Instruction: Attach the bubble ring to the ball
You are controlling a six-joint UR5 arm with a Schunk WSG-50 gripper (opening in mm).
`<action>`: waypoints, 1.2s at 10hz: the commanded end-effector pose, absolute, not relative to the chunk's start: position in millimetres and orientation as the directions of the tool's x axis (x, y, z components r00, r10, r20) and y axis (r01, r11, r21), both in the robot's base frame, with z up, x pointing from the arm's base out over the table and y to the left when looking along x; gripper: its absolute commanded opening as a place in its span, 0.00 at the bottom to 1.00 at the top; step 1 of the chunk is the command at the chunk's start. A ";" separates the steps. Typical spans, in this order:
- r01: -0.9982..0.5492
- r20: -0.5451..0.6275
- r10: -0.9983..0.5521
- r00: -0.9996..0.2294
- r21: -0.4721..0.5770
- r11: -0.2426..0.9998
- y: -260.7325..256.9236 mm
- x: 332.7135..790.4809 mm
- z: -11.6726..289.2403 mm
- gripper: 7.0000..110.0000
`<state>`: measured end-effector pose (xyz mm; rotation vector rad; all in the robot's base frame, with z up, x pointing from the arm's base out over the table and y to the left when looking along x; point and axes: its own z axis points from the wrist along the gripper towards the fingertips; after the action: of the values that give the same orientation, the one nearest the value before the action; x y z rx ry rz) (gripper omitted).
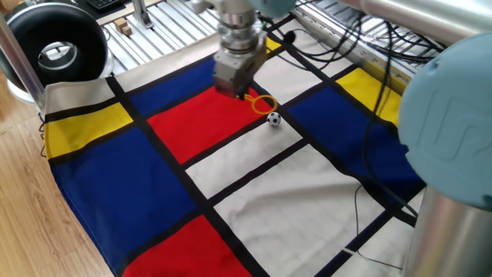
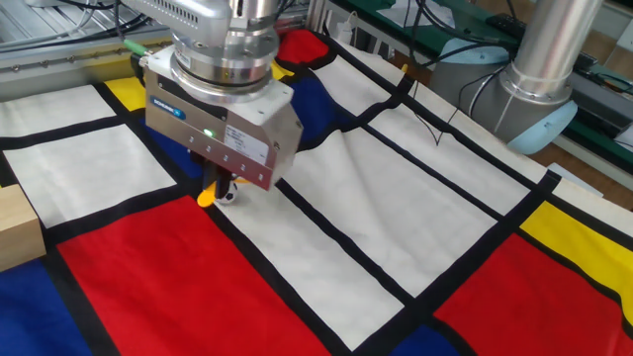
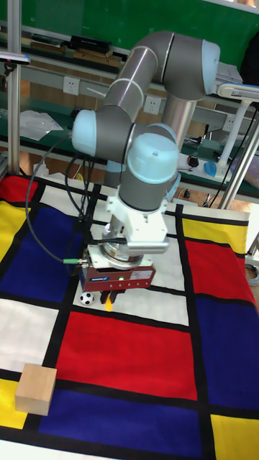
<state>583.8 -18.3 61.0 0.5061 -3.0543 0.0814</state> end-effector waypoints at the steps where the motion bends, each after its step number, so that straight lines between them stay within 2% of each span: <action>1: -0.371 0.007 -0.371 -0.929 -0.041 0.928 -41.7 584.7 48.8 0.00; 6: -0.392 -0.036 -0.391 -0.920 0.013 0.920 -38.1 587.7 29.7 0.00; 12: -0.376 -0.030 -0.376 -0.926 0.019 0.926 -34.7 583.5 20.0 0.00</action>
<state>584.5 -35.4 24.2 0.6245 -3.1028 -0.0278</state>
